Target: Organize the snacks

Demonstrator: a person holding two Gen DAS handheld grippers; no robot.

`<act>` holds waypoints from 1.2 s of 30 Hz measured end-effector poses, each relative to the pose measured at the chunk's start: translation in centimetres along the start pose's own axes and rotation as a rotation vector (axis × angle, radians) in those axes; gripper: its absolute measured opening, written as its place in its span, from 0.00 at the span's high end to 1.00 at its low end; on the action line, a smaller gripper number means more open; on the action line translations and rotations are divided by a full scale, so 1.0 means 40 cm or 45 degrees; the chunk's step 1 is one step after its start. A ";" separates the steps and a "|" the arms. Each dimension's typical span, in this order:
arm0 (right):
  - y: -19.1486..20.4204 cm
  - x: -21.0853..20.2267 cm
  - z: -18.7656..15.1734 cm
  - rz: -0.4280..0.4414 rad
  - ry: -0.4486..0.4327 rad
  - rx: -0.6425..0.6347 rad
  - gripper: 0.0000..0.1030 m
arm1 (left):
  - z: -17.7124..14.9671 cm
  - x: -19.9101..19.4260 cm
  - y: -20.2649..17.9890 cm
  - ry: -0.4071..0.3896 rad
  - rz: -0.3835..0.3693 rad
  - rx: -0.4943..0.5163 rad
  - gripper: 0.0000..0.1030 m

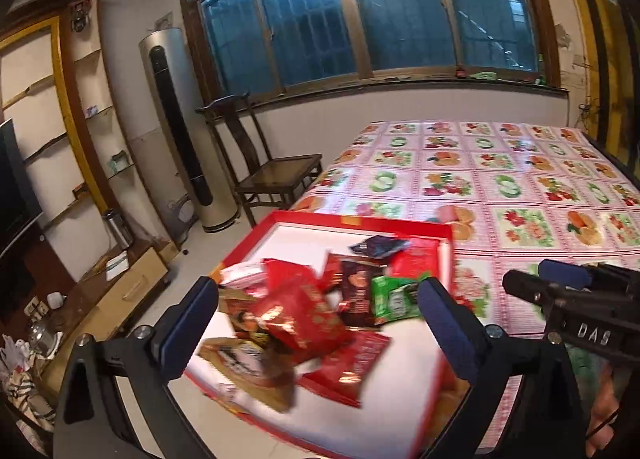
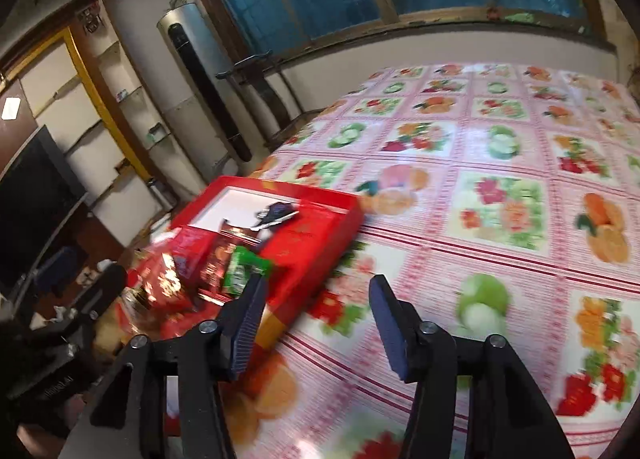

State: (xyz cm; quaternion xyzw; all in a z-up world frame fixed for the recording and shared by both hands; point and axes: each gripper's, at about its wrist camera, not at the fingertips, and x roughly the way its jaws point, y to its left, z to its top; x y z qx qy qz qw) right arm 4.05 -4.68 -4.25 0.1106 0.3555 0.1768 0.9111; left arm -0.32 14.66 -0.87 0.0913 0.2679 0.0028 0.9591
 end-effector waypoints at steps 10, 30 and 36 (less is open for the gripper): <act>-0.305 -0.318 -0.082 -0.575 -0.048 0.193 0.32 | 0.055 0.006 -0.387 0.084 -0.331 0.143 0.03; -0.472 -0.367 -0.095 -0.685 -0.070 0.328 0.31 | 0.050 0.058 -0.468 0.153 -0.274 0.183 0.03; -0.449 -0.354 -0.093 -0.674 -0.068 0.304 0.31 | 0.053 0.056 -0.461 0.143 -0.271 0.181 0.03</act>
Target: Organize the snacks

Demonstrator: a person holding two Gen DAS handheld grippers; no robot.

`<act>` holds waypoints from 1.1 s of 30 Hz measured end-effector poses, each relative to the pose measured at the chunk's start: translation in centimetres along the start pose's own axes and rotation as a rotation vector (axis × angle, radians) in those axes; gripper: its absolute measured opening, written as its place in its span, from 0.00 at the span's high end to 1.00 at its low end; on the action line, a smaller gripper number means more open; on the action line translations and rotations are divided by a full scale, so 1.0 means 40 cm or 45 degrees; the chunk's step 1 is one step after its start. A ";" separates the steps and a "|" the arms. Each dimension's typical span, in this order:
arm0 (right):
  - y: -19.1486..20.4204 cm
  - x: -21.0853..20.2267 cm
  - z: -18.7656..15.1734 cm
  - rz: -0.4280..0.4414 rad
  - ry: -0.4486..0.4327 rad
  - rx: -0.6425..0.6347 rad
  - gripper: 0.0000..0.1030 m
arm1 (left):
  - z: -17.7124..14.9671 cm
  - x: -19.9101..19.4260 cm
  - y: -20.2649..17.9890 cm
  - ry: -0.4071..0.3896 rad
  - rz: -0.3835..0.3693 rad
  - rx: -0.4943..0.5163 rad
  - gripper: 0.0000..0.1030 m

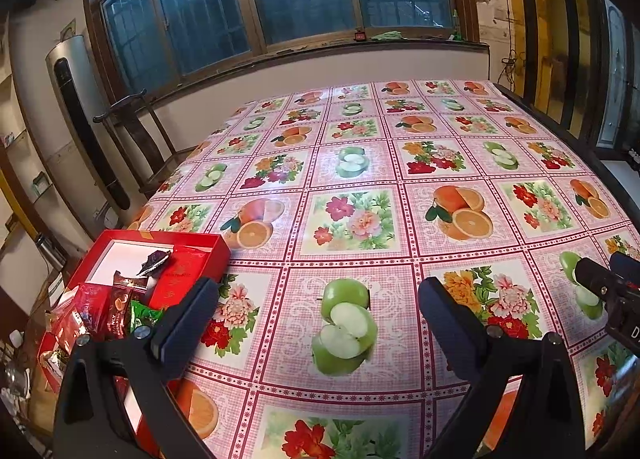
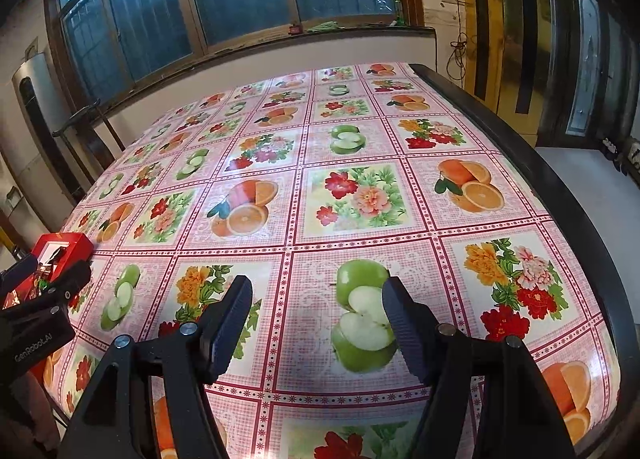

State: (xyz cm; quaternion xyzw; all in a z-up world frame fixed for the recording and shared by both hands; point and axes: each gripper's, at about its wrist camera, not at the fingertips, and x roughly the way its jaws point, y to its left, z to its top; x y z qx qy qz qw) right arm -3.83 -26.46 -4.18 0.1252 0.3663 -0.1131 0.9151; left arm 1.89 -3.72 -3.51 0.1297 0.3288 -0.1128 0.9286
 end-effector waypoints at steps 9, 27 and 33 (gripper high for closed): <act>0.025 -0.009 -0.004 0.006 -0.013 -0.028 0.31 | 0.000 -0.009 0.001 -0.019 0.008 -0.001 0.03; 0.059 -0.019 -0.007 0.017 -0.040 -0.066 0.31 | -0.002 -0.010 0.013 -0.022 0.014 -0.011 0.03; 0.085 -0.028 -0.014 0.026 -0.063 -0.092 0.31 | -0.010 -0.012 0.026 -0.025 0.026 -0.025 0.03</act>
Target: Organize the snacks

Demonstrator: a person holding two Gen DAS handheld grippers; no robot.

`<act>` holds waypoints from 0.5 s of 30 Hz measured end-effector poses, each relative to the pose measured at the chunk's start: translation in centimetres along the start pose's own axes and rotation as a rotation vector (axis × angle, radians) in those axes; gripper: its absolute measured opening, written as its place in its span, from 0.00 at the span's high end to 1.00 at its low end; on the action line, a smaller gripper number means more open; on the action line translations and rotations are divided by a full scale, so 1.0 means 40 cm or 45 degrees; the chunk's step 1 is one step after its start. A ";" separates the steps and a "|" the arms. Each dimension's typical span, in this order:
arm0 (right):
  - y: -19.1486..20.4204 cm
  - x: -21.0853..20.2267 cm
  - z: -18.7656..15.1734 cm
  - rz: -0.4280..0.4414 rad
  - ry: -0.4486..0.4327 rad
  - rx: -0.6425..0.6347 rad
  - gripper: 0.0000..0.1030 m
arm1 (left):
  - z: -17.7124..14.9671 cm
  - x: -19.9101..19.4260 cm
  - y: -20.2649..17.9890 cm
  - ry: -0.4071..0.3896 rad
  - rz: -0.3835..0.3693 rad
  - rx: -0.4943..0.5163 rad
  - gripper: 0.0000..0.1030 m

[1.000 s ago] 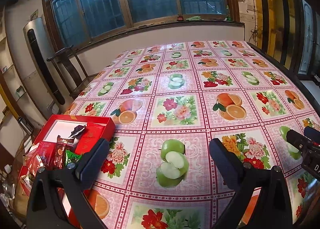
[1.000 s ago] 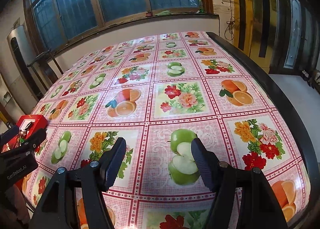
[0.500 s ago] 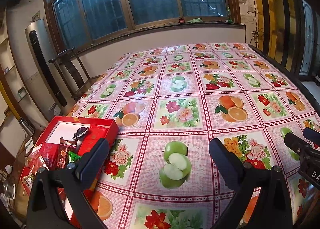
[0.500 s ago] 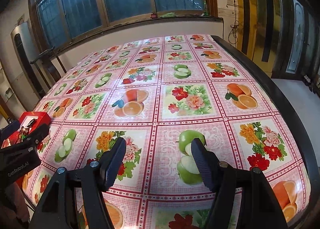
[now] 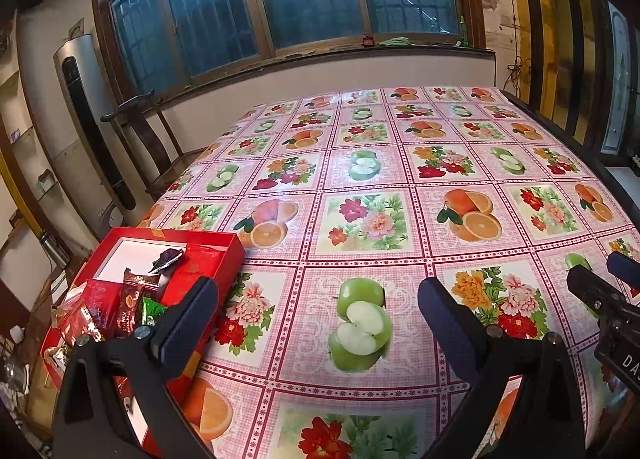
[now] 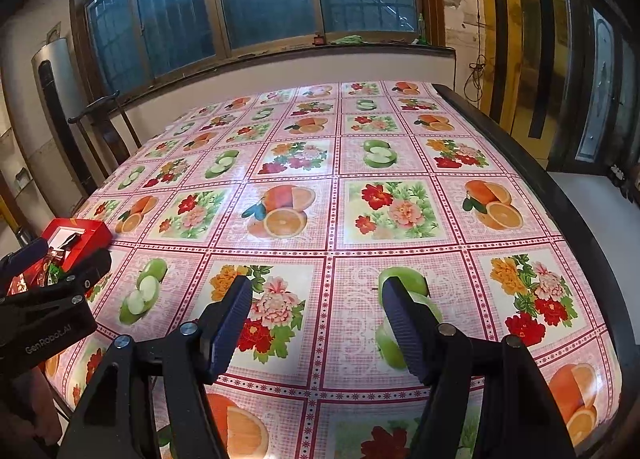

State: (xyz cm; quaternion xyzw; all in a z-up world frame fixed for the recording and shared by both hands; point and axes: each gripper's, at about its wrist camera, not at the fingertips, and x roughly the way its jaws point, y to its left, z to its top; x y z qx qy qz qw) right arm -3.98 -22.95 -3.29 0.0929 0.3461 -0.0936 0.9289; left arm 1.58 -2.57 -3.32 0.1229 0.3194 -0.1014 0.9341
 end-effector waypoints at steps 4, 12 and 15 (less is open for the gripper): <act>0.014 -0.004 -0.006 -0.001 -0.012 -0.016 0.31 | -0.003 -0.005 0.013 -0.008 0.006 -0.016 0.03; 0.040 -0.014 -0.014 0.012 -0.026 -0.044 0.30 | -0.009 -0.012 0.027 -0.021 0.023 -0.025 0.03; 0.053 -0.018 -0.017 0.018 -0.034 -0.058 0.31 | -0.013 -0.014 0.035 -0.023 0.030 -0.035 0.03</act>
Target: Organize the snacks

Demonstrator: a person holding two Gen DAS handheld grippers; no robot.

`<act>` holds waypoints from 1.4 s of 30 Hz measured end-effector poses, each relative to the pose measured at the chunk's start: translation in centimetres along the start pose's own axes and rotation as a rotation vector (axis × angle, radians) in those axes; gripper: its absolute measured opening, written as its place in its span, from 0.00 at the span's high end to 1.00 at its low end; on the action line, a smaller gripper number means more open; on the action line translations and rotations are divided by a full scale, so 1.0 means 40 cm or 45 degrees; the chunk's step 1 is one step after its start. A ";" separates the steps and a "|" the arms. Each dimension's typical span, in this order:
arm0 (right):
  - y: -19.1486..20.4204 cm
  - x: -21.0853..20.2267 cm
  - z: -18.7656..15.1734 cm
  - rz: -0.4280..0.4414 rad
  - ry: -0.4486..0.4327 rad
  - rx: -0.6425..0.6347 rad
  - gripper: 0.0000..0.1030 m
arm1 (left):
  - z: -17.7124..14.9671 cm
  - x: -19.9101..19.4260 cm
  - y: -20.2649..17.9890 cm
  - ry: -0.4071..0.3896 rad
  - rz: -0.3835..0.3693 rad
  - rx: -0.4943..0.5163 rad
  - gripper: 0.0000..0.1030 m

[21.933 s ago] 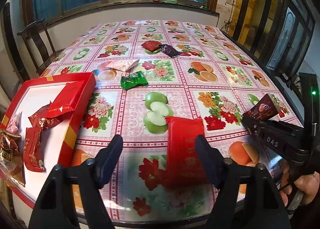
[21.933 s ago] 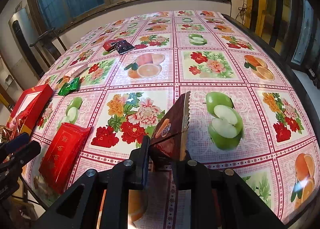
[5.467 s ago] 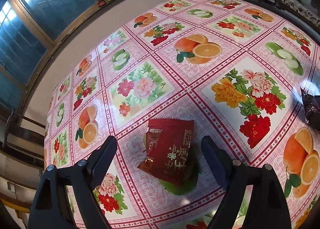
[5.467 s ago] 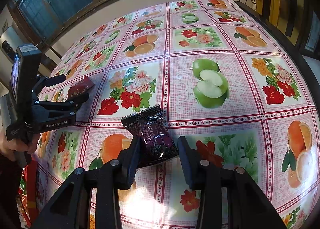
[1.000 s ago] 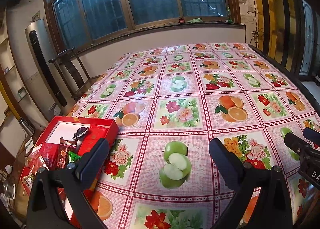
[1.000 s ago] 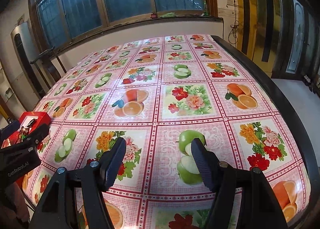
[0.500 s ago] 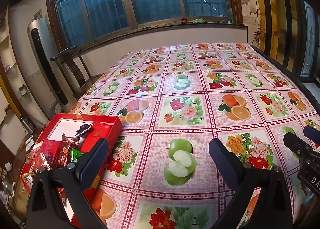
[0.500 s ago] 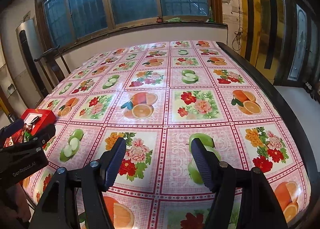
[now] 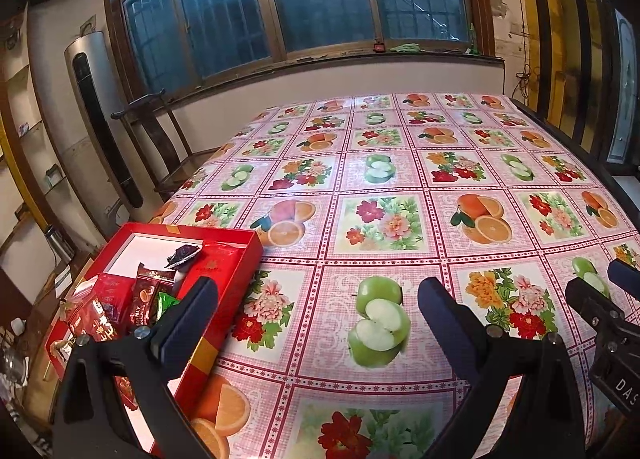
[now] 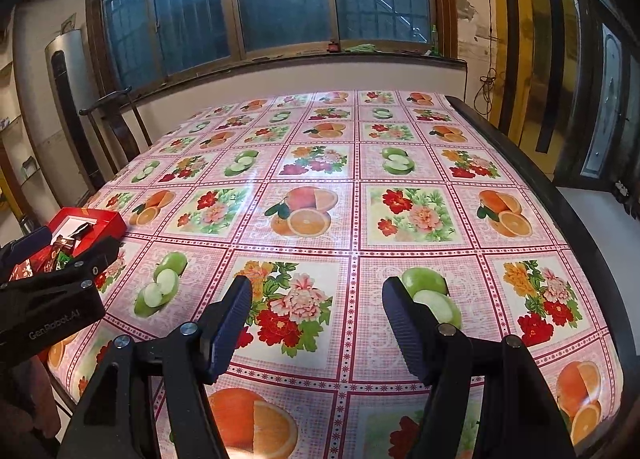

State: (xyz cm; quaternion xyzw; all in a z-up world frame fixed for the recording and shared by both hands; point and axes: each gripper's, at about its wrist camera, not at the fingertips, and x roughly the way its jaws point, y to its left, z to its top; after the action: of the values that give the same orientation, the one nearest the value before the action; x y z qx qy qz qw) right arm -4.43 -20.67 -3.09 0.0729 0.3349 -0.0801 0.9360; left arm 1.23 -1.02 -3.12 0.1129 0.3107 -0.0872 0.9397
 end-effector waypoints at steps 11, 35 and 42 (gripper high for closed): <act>0.048 -0.016 -0.002 0.020 -0.036 -0.059 0.30 | -0.005 -0.013 0.034 -0.025 0.025 -0.026 0.03; 0.362 -0.038 -0.061 0.311 -0.086 -0.322 0.30 | -0.092 -0.110 0.316 -0.061 0.302 -0.194 0.03; 0.401 -0.052 -0.078 0.320 -0.101 -0.382 0.30 | -0.103 -0.116 0.338 -0.068 0.296 -0.220 0.03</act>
State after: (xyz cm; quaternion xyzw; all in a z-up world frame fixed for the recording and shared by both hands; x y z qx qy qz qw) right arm -4.75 -4.19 -2.82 -0.0293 0.2941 0.0855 0.9515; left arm -1.62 13.50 -1.41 0.0645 0.2769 0.0464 0.9576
